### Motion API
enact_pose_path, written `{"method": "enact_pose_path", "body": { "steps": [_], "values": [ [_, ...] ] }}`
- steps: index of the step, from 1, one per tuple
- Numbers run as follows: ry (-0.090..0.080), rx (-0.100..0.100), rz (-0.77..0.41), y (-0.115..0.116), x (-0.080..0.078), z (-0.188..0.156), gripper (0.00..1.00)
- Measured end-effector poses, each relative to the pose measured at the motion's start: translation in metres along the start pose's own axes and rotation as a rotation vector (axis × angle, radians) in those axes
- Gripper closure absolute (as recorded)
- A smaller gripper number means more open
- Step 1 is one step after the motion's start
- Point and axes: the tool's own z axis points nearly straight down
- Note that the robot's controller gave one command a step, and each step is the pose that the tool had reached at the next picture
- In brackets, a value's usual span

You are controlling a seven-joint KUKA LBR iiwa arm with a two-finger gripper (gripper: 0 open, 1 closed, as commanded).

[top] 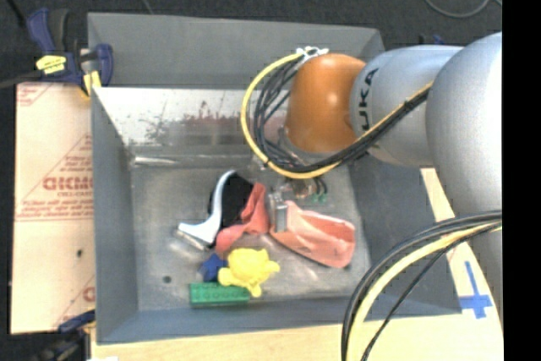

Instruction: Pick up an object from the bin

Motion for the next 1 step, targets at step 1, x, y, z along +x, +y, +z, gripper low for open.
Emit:
{"method": "enact_pose_path", "body": {
  "steps": [1],
  "values": [
    [0.019,-0.008,-0.096,-0.0185,-0.0221,-0.0449,0.00]
  ]
}}
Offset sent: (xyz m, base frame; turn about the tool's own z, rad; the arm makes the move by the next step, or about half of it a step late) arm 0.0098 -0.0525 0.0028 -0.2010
